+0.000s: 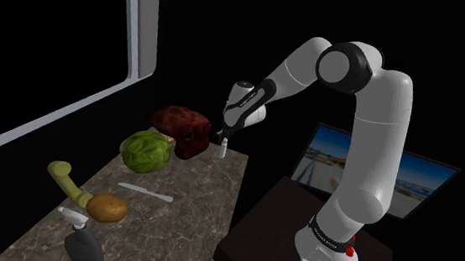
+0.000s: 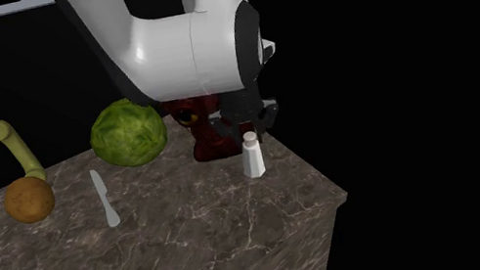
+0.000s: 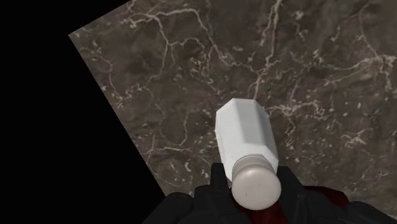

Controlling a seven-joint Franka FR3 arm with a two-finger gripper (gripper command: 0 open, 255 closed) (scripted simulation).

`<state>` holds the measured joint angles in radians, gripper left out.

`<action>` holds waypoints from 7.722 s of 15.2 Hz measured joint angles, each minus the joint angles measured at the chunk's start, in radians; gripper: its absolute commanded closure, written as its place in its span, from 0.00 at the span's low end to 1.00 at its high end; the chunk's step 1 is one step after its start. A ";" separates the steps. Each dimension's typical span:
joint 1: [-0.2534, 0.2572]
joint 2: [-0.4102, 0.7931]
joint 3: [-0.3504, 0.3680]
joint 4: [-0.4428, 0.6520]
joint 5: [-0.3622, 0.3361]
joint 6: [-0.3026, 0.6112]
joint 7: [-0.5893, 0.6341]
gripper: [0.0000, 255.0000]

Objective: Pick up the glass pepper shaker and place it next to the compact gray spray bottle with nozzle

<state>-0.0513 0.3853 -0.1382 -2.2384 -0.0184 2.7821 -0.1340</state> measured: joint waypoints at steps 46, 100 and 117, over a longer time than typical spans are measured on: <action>0.025 -0.399 -0.019 0.174 -0.055 -0.570 0.014 1.00; 0.546 -0.132 0.567 0.535 -0.277 -0.839 1.176 1.00; 0.554 -0.055 0.548 0.402 -0.339 -0.645 1.244 1.00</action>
<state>0.5032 0.3304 0.4100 -1.8359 -0.3570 2.1374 1.1099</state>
